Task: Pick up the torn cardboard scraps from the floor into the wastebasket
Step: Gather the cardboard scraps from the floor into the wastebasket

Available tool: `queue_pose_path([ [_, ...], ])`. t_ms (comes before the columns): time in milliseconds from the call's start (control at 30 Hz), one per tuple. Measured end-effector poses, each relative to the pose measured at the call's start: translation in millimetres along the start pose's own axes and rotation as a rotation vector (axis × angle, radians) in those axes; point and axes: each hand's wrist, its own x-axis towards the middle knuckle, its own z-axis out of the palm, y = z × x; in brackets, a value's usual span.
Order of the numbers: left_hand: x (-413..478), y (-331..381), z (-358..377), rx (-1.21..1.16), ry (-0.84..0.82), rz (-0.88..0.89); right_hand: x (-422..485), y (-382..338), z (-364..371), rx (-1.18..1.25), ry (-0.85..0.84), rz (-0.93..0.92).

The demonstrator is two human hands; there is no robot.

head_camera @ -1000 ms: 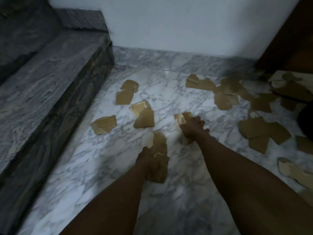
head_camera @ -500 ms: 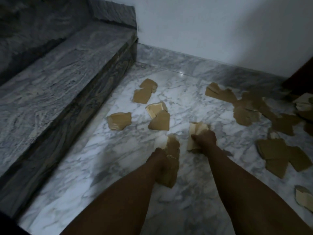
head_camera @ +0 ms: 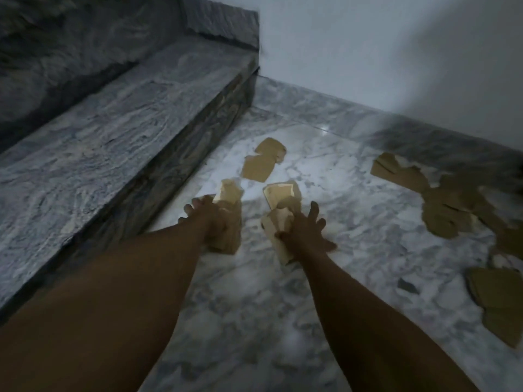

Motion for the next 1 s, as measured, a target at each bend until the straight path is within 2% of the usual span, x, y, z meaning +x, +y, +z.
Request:
queue_pose_path([
  [67,5.6,-5.1,5.6,0.060,-0.006,0.018,16.8,3.6,-3.1,-0.085,-0.051,-0.043],
  [167,14.3,-3.3,0.0,0.145,-0.086,0.105,37.9,-1.6,-4.4,-0.244,-0.060,-0.234],
  [267,13.1,1.6,-2.8,0.257,-0.076,0.133,45.9,-12.6,-13.7,-0.313,-0.121,-0.266],
  [433,35.1,-4.9,4.9,0.261,-0.110,0.152,43.4,-19.7,-13.7,-0.439,-0.151,-0.324],
  [567,31.3,-1.9,2.3,0.282,-0.085,0.152,30.2,-13.5,1.2,-0.292,-0.100,-0.380],
  [667,15.5,4.0,-3.1,0.280,0.032,0.147,31.8,-7.6,2.8,-0.148,-0.155,-0.347],
  [767,17.3,3.6,-3.0,0.303,0.025,0.071,39.1,-5.7,-5.9,-0.042,-0.205,-0.306],
  [900,17.4,2.0,2.6,0.404,0.076,0.066,54.1,-21.3,-22.4,0.352,-0.121,-0.186],
  [933,16.7,1.6,4.8,0.412,0.098,0.064,60.0,-26.8,-22.0,0.365,-0.117,-0.156],
  [1000,17.6,0.7,8.9,0.415,0.113,0.055,64.6,-39.5,-16.8,0.223,-0.101,-0.143],
])
